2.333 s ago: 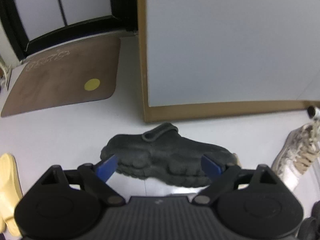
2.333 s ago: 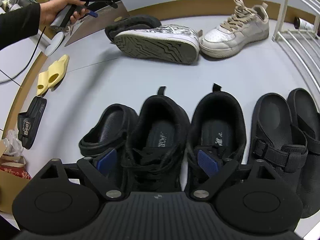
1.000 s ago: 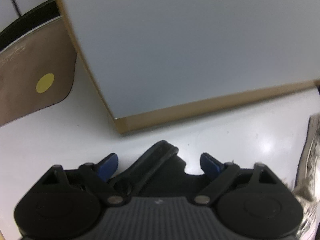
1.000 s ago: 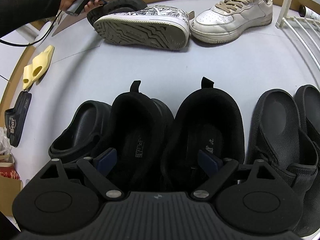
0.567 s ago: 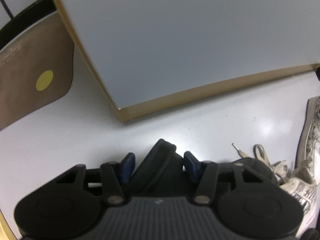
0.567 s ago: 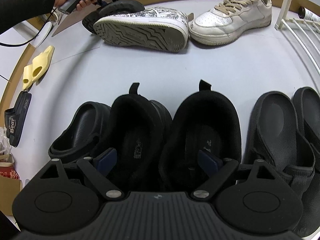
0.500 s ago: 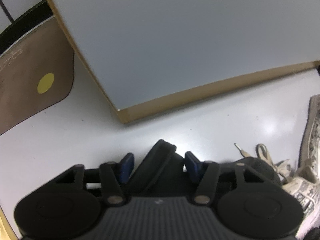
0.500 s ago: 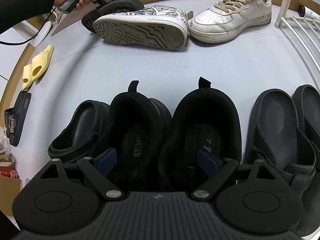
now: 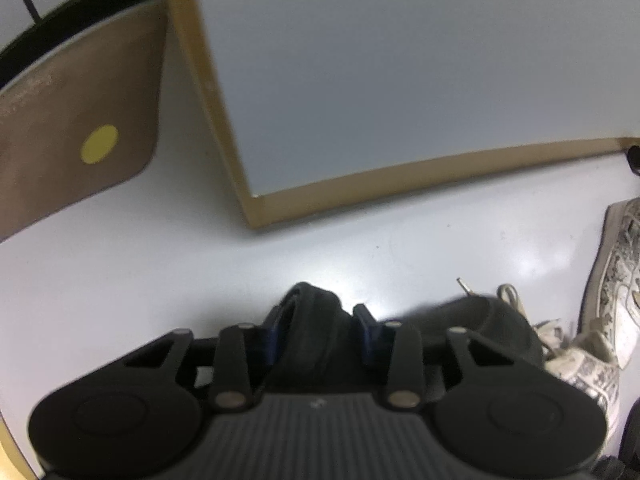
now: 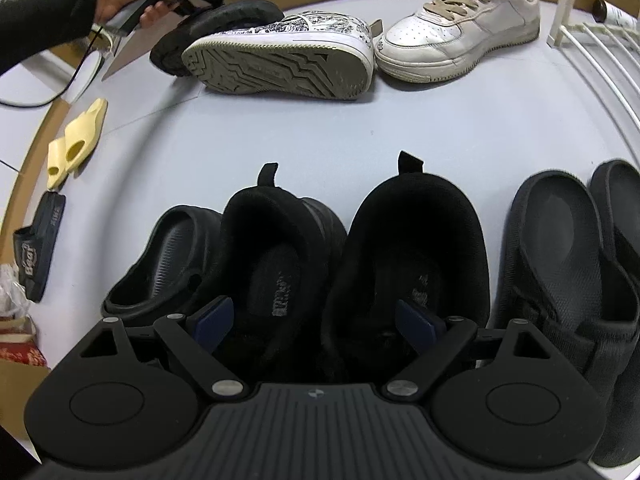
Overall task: Organize scattered shoes
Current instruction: 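Lift and carry the clog with the left gripper toward the shoe row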
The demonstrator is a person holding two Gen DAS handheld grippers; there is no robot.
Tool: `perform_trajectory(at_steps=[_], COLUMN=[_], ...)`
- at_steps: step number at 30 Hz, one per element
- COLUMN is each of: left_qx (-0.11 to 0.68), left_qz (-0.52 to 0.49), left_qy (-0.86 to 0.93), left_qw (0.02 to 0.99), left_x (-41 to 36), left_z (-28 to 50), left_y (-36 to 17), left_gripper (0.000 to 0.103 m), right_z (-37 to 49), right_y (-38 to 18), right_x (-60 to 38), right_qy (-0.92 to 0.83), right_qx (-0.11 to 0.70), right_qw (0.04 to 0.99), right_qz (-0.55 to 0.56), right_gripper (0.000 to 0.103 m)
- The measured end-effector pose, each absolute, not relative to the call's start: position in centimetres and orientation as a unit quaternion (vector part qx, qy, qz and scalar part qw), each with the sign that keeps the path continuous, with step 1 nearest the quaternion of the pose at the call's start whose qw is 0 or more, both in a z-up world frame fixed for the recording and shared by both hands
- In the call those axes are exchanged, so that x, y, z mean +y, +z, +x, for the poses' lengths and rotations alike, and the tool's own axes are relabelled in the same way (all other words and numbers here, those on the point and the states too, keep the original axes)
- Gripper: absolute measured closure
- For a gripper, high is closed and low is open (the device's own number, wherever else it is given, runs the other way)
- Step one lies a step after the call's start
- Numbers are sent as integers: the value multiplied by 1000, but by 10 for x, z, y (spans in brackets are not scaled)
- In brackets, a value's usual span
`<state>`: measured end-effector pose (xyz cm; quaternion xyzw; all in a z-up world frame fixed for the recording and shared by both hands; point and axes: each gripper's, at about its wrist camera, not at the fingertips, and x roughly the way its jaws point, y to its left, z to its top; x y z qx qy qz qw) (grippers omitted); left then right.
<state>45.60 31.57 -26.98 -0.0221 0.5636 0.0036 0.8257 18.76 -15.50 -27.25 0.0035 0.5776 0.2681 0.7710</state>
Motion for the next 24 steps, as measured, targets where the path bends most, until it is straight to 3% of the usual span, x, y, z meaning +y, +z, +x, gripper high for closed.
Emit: perform_trajectory(at_steps=[4,12,24], left_qx=[529,484,475], left_qz=[-24,-34,-56], left_qy=[11,20,19], left_qw=[848,874,878], left_x=[300,309,326], left_z=[439,386,292], left_y=[-253,-217,-187], left_gripper=[70,88,88], right_z=[177,145,106], right_y=[-267,-249,-199], right_x=[-152,-147,-153], right_qy=[270,295,316], right_qx=[574,552,476], right_qw=[773,780,820], right_qz=[5,-14,-30], right_gripper=[11,11,11])
